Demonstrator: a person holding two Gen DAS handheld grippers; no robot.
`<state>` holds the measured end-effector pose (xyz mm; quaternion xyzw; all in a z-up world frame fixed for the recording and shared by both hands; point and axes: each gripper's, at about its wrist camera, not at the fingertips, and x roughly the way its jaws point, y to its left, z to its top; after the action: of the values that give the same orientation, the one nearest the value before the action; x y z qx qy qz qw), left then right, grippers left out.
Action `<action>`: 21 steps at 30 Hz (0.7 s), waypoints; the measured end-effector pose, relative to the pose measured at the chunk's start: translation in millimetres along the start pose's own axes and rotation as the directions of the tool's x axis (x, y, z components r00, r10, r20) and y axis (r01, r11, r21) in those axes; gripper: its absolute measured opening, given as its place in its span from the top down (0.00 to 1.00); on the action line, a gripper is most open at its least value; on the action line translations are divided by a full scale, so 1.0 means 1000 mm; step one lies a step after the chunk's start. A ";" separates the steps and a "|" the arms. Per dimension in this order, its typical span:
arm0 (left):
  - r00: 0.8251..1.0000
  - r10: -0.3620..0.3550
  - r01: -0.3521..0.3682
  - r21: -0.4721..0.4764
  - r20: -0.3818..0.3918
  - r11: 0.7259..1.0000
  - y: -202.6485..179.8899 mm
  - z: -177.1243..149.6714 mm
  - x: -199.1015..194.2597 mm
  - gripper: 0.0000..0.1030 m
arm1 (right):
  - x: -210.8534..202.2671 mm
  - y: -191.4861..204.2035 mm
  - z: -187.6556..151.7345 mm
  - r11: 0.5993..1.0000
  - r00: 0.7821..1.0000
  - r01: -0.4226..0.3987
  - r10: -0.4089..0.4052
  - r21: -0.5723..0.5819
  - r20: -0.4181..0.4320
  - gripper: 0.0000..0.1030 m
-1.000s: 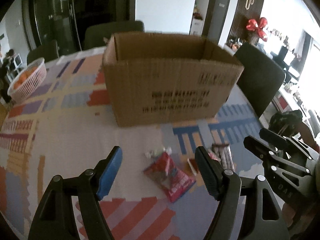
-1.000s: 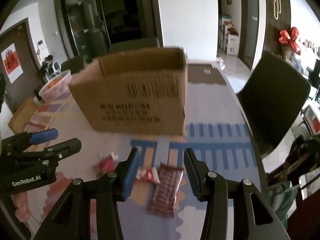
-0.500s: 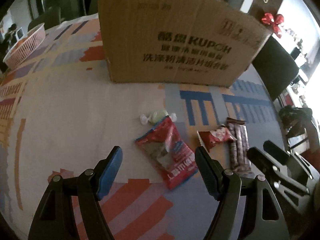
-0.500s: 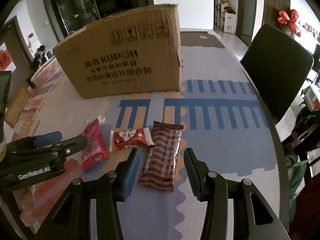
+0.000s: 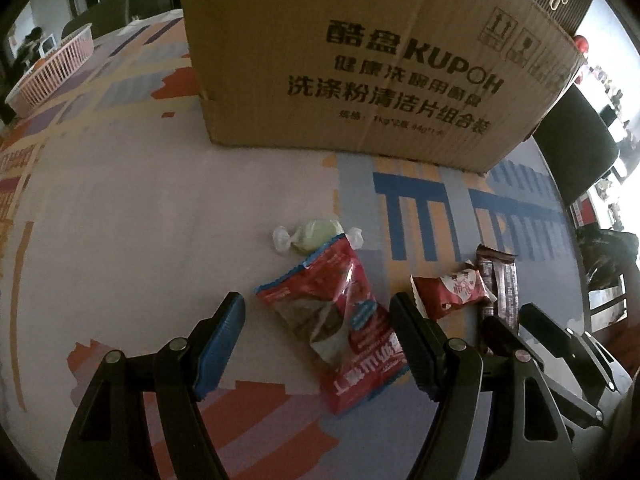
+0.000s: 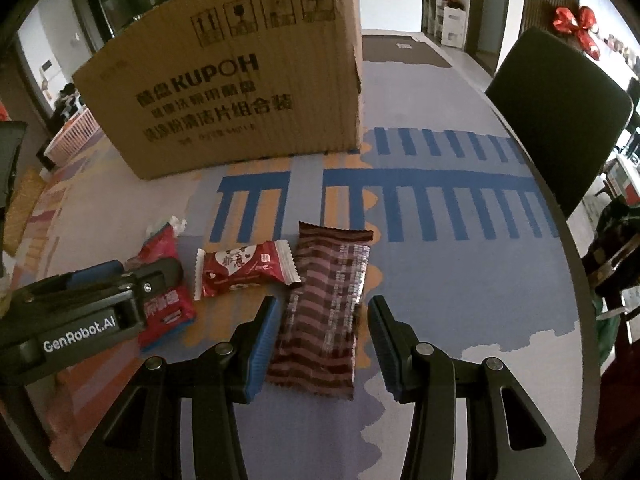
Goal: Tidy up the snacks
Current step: 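Move both tools back toward the remaining snacks, then grasp the red milk-candy bag with the left tool while the right tool grasps the striped wafer bar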
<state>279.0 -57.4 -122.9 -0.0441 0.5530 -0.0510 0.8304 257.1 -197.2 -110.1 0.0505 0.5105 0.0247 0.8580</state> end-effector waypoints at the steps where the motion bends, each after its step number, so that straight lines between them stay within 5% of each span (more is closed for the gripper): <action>1: 1.000 0.001 -0.001 0.004 0.002 1.000 0.000 0.000 0.000 0.28 | 0.002 0.000 0.000 1.000 1.000 0.005 -0.005 -0.001 -0.005 0.55; 12: 1.000 0.029 -0.029 0.035 0.008 0.999 0.013 -0.010 -0.004 0.29 | 0.011 0.010 0.002 0.994 0.996 0.094 -0.094 -0.058 0.014 0.54; 17: 0.997 0.075 -0.078 0.084 0.037 0.993 0.005 -0.012 -0.004 0.52 | 0.011 0.011 0.001 0.994 0.996 0.092 -0.091 -0.064 0.021 0.56; 21: 0.998 0.052 -0.055 0.072 0.039 0.996 0.011 -0.012 -0.007 0.60 | 0.009 0.009 0.001 0.994 0.996 0.088 -0.087 -0.063 0.022 0.63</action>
<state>265.5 -46.2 -122.2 0.0001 0.5361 -0.0482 0.8428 262.1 -187.0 -116.9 0.0010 0.5031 0.0030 0.8642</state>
